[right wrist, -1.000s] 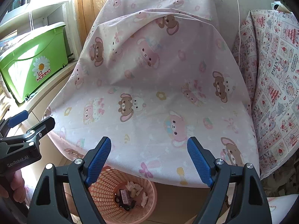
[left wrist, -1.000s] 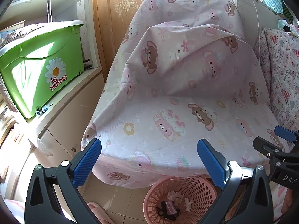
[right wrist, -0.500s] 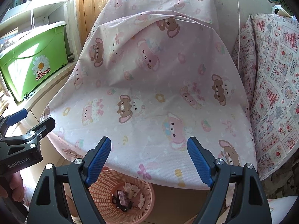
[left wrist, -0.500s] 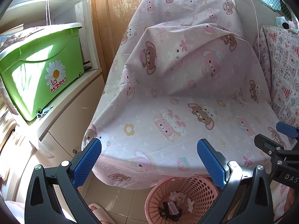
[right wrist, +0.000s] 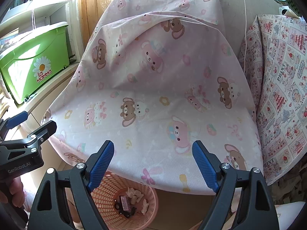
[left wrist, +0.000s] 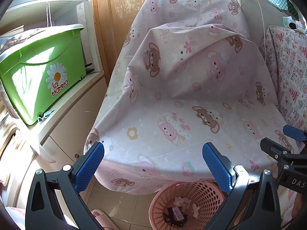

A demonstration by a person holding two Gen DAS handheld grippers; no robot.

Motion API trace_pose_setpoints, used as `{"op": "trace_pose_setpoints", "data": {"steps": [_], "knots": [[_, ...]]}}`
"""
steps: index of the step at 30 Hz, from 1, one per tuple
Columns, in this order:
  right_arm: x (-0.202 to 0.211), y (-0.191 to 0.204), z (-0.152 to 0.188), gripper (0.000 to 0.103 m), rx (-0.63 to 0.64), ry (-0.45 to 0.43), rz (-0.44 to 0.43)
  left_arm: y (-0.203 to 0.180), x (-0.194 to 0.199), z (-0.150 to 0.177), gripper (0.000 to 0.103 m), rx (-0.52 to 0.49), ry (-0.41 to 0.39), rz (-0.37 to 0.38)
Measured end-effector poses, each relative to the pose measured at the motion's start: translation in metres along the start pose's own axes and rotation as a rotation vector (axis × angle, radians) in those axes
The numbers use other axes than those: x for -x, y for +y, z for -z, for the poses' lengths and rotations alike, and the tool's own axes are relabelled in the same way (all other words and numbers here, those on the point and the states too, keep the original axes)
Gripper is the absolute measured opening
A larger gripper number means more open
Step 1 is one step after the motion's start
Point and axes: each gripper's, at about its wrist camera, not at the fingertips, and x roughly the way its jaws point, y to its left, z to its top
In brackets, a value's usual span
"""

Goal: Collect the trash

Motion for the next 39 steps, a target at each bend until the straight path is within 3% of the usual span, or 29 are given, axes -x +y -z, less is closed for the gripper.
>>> {"op": "trace_pose_setpoints", "data": {"steps": [39], "knots": [[-0.0034, 0.0012, 0.0001, 0.085, -0.003, 0.004, 0.009, 0.0001, -0.0019, 0.0006, 0.101, 0.003, 0.007, 0.001]]}}
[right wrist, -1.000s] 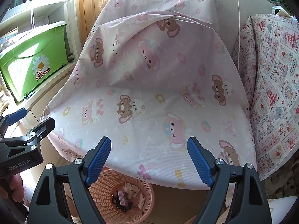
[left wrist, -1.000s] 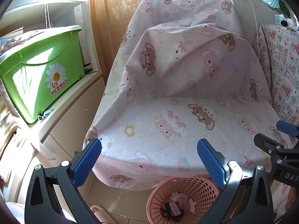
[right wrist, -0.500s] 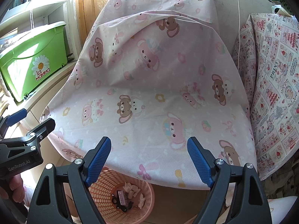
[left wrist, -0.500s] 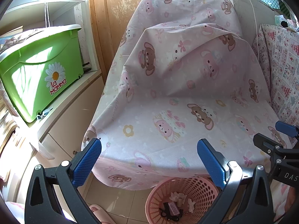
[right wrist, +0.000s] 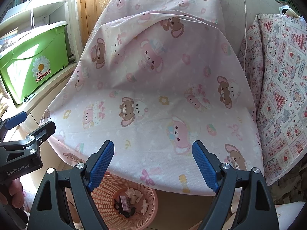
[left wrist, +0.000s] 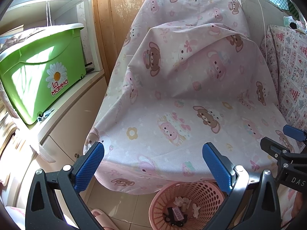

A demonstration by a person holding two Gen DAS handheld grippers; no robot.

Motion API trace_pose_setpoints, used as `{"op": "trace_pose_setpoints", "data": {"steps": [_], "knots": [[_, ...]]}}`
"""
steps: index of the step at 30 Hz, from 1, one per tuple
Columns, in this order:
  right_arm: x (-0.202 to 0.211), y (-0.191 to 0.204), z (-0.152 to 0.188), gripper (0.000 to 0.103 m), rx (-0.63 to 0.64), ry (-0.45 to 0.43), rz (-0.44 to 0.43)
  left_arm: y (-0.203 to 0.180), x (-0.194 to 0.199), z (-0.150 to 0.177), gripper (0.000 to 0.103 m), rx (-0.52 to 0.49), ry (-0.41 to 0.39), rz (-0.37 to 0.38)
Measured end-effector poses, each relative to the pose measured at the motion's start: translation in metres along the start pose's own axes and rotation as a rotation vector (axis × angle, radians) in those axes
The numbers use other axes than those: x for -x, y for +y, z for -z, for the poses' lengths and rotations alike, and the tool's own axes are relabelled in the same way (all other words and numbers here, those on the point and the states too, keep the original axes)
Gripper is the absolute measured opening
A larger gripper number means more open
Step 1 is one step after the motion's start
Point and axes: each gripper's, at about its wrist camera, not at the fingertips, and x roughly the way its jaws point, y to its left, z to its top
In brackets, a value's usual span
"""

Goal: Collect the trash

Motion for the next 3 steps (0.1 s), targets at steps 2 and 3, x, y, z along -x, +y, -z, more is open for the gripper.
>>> {"op": "trace_pose_setpoints", "data": {"steps": [2, 3], "knots": [[0.0002, -0.0008, -0.0007, 0.085, -0.008, 0.002, -0.006, 0.0012, -0.0003, 0.0000, 0.101, 0.008, 0.004, 0.003], [0.0005, -0.0010, -0.0008, 0.085, -0.009, 0.001, -0.006, 0.0016, 0.0000, 0.0003, 0.101, 0.010, 0.005, 0.006]]}}
